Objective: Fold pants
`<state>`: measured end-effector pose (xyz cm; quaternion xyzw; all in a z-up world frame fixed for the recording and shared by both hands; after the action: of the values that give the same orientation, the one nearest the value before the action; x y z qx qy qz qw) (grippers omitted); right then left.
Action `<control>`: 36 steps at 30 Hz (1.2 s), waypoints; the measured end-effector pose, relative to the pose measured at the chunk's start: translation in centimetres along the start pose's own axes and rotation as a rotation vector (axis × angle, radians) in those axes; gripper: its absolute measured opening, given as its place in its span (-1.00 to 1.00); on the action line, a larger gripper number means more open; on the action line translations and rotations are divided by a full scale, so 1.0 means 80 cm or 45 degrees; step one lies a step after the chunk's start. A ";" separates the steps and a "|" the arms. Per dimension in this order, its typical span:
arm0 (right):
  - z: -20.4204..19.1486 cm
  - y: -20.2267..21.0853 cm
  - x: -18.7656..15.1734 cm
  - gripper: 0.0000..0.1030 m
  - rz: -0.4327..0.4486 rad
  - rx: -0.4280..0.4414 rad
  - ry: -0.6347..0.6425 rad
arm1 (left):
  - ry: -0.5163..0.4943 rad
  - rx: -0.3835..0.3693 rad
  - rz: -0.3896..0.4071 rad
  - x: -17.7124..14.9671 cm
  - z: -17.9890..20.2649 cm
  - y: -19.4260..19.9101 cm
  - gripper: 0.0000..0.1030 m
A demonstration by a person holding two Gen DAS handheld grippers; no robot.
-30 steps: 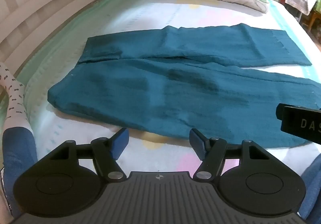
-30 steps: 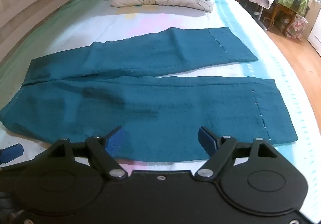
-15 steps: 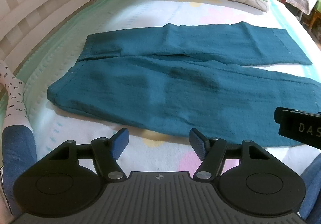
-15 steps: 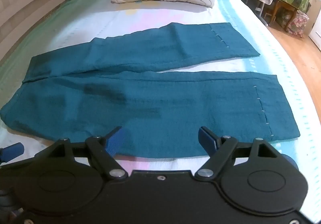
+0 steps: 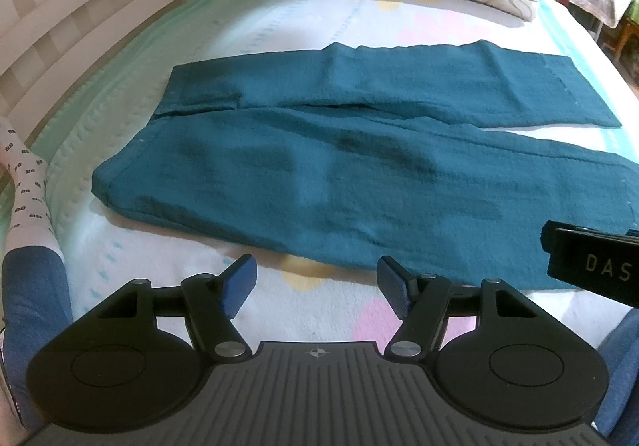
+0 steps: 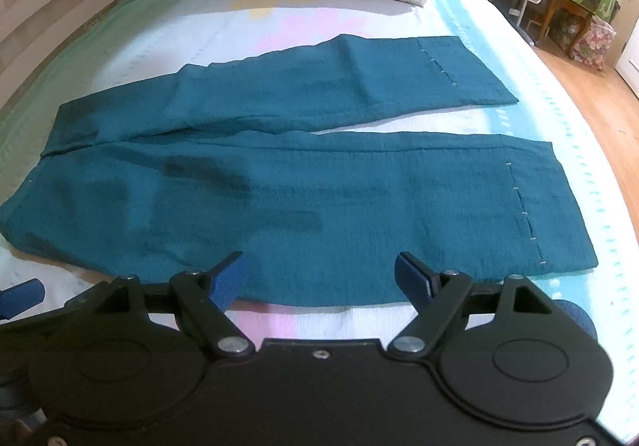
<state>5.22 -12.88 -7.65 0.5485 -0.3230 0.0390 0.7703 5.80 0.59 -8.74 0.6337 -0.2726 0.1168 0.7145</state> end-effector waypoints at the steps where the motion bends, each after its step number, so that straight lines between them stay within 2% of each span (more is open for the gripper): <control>1: 0.000 0.000 0.000 0.59 -0.001 0.001 0.000 | 0.000 0.000 -0.001 0.000 0.000 0.000 0.28; 36: -0.009 -0.011 -0.006 0.59 -0.047 0.015 0.019 | 0.008 -0.012 -0.047 -0.003 0.000 -0.012 0.28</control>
<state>5.57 -12.47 -8.76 0.5587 -0.3068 0.0309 0.7699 6.07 0.50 -9.71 0.6348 -0.2593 0.1043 0.7204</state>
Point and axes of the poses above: each gripper's, at about its wrist camera, not at the fingertips, and y roughly against the way its jaws point, z to its right, x to its top, the point moved 10 cm from there along -y, roughly the way its jaws point, and after that the axes turned 11 degrees about -x, right-handed, at the moved point
